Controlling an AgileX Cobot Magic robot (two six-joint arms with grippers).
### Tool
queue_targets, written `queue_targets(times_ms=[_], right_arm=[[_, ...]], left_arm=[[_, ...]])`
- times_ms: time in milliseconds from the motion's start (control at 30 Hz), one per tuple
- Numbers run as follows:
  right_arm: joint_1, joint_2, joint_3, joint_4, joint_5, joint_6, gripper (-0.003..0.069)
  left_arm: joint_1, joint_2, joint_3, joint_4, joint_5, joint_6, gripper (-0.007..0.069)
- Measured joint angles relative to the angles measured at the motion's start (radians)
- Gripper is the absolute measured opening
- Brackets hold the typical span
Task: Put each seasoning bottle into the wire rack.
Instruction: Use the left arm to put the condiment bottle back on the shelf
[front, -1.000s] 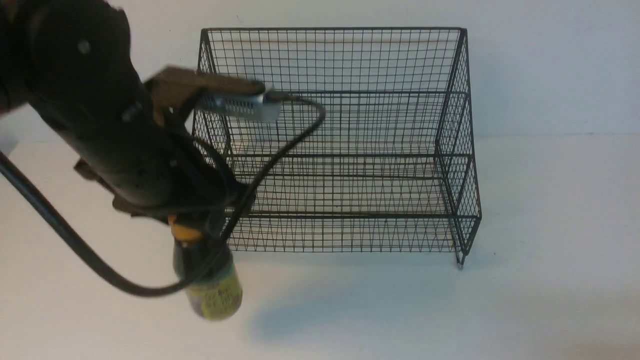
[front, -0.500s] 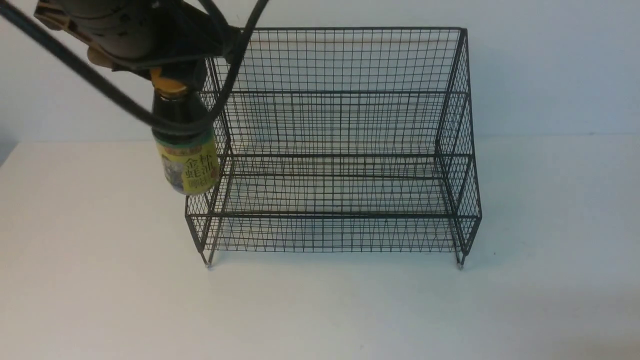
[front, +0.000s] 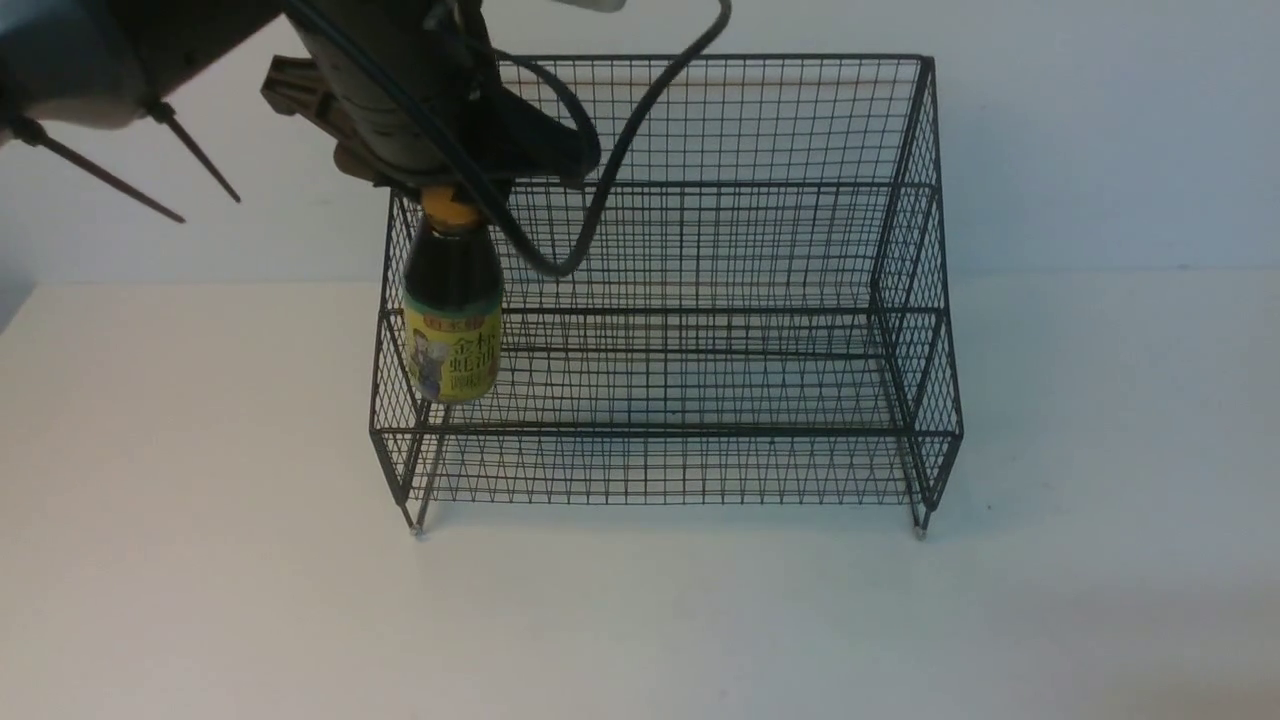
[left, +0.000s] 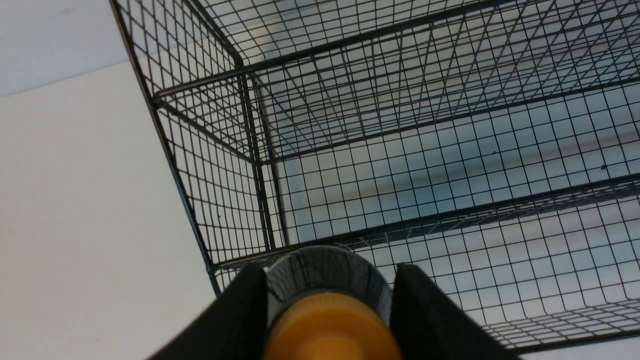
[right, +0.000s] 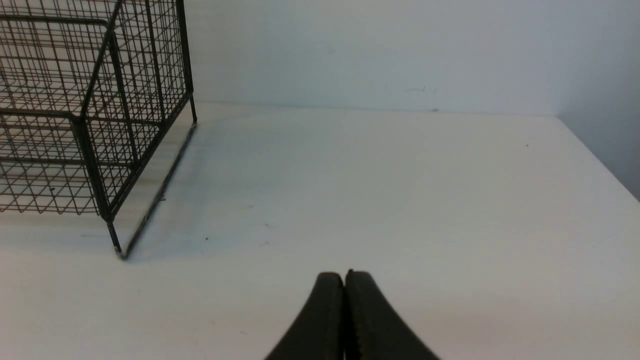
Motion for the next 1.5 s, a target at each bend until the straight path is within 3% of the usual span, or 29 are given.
queue_targets(times_ms=[333,633,767,967,1500], right_arm=[[0.000,0.000,0.000,0.000,0.000,-0.001,-0.0015],[0.000,0.000,0.000,0.000,0.000,0.000,-0.0015],[0.000,0.000,0.000,0.000,0.000,0.000,-0.0015],[0.000,0.000,0.000,0.000,0.000,0.000,-0.0015],[0.000,0.000,0.000,0.000,0.000,0.000,-0.0015]], left_arm=[[0.000,0.063,0.000,0.049,-0.012,-0.011,0.0288],[0.000,0.073,0.000,0.078,-0.017,-0.117,0.0288],[0.022,0.073,0.000,0.042,-0.017,-0.130,0.0288],[0.125,0.071,0.000,-0.142,-0.017,-0.073,0.0288],[0.130,0.084,0.125,-0.170,-0.104,-0.043,0.0288]])
